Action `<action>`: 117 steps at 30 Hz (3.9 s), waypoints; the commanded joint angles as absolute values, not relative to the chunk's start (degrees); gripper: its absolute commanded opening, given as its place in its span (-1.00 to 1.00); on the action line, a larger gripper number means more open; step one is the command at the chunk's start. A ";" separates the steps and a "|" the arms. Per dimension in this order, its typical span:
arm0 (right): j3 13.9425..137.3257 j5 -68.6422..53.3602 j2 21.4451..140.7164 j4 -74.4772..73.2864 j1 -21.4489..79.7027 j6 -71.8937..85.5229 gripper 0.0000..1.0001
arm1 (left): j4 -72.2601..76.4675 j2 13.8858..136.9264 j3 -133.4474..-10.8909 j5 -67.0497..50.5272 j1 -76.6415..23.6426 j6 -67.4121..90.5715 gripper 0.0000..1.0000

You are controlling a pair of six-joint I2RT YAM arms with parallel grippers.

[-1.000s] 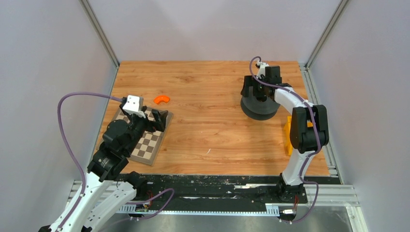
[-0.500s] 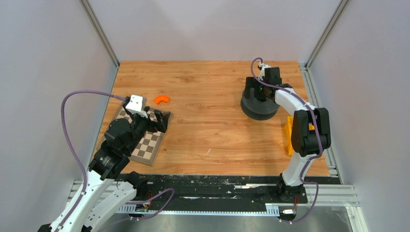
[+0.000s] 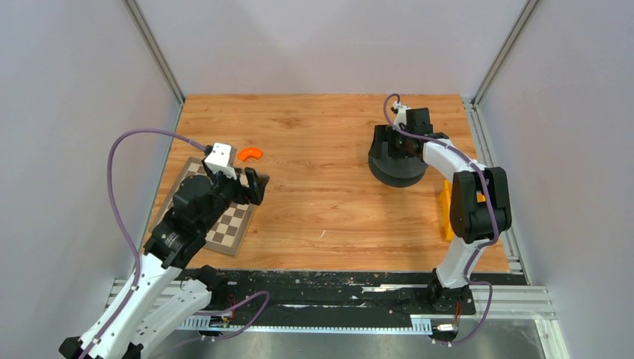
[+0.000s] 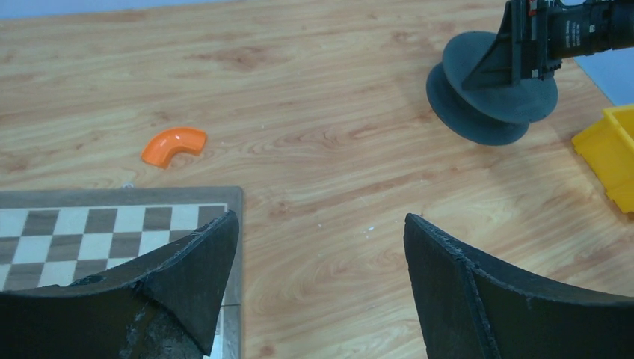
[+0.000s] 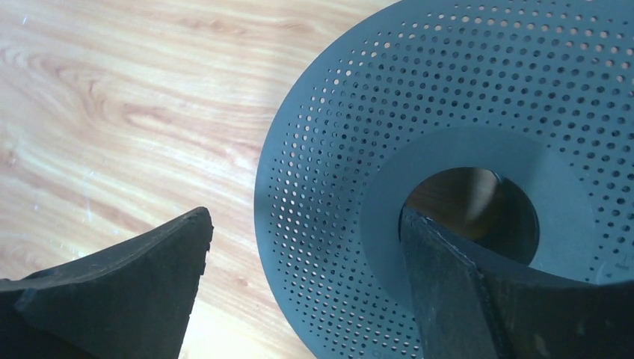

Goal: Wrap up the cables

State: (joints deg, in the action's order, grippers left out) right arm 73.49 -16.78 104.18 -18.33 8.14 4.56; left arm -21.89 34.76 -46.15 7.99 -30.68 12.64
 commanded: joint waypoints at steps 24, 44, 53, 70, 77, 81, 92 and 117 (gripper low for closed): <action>49.46 -22.16 71.03 -4.80 37.58 20.21 0.79 | -6.05 56.59 -36.44 -6.26 -30.75 45.73 0.24; 42.49 -13.09 47.47 -8.88 37.44 19.51 0.83 | 18.78 80.70 -34.43 -14.31 -30.71 50.80 0.23; 42.98 -12.91 47.34 -8.95 37.44 19.31 0.83 | 30.15 86.14 -32.32 -20.13 -30.76 54.06 -0.27; 41.00 -10.61 42.36 -10.48 37.45 19.90 0.83 | -26.26 63.44 -61.42 17.48 -41.78 26.78 -1.00; 41.04 -10.44 43.24 -10.69 37.42 18.93 0.83 | -30.90 68.99 -64.90 21.85 -45.14 21.67 -1.00; 40.09 -10.09 42.27 -10.90 37.44 18.80 0.83 | -31.45 71.81 -65.40 24.14 -46.72 21.05 -1.00; 39.65 -9.68 42.19 -10.96 37.43 19.03 0.84 | -30.65 70.05 -65.52 20.87 -46.93 22.66 -0.26; 50.29 17.79 51.31 -42.90 12.34 44.96 0.55 | -47.94 56.20 -65.32 8.83 -32.50 19.19 0.18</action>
State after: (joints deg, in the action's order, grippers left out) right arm 49.89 16.05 51.77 -34.89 22.94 41.50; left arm -46.59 55.86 -68.99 15.03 -36.14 21.37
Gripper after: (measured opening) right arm 0.793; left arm 0.630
